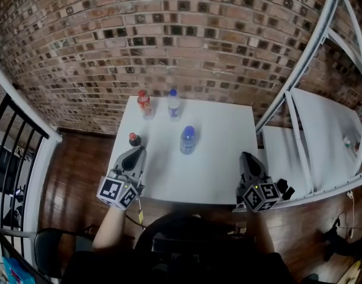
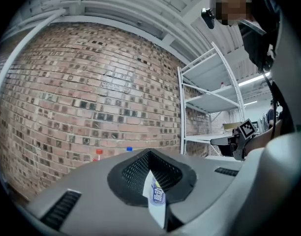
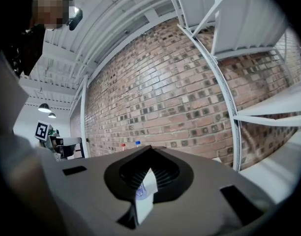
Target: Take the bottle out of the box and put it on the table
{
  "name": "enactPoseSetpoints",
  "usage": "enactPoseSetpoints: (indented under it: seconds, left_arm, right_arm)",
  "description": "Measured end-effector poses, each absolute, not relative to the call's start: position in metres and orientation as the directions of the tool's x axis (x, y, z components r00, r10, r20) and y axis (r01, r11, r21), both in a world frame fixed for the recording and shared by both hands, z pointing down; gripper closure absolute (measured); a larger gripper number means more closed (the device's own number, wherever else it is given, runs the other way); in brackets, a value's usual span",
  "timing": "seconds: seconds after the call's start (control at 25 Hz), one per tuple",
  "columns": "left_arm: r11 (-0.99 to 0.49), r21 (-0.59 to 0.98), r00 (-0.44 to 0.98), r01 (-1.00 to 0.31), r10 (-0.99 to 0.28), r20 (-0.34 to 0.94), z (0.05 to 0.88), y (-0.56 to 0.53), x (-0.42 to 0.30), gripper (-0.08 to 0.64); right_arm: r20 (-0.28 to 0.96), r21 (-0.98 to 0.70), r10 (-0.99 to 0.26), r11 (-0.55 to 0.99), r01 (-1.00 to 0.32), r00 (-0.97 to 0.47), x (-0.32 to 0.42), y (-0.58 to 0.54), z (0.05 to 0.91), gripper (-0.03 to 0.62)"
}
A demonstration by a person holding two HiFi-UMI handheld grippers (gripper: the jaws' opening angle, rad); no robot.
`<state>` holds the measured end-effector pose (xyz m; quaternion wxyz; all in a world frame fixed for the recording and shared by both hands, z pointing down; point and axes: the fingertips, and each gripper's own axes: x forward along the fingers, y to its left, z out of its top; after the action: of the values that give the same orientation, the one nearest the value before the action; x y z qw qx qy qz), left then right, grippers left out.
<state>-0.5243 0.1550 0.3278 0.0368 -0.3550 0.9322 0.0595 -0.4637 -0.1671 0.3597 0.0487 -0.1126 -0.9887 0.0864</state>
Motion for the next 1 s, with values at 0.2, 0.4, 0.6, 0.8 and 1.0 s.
enactPoseSetpoints:
  seconds: [0.2, 0.4, 0.6, 0.8, 1.0]
  left_arm:
    - [0.753, 0.109, -0.760, -0.649, -0.643, -0.094, 0.338, 0.158, -0.529, 0.557]
    - [0.755, 0.104, -0.762, -0.647, -0.642, -0.079, 0.342, 0.157, -0.531, 0.558]
    - [0.761, 0.109, -0.769, -0.639, -0.636, -0.068, 0.347, 0.160, -0.536, 0.557]
    - [0.762, 0.123, -0.772, -0.636, -0.631, -0.075, 0.350, 0.167, -0.538, 0.557]
    - [0.764, 0.123, -0.774, -0.633, -0.630, -0.070, 0.350, 0.172, -0.539, 0.557]
  right_arm:
    - [0.100, -0.205, 0.239, 0.955, 0.215, -0.966, -0.463, -0.166, 0.373, 0.592]
    - [0.124, -0.230, 0.227, 0.954, 0.194, -0.966, -0.464, -0.168, 0.383, 0.592]
    - [0.124, -0.217, 0.235, 0.955, 0.205, -0.964, -0.468, -0.162, 0.379, 0.592]
    - [0.126, -0.217, 0.234, 0.955, 0.204, -0.964, -0.470, -0.159, 0.384, 0.592]
    - [0.121, -0.224, 0.233, 0.953, 0.202, -0.965, -0.473, -0.159, 0.385, 0.592]
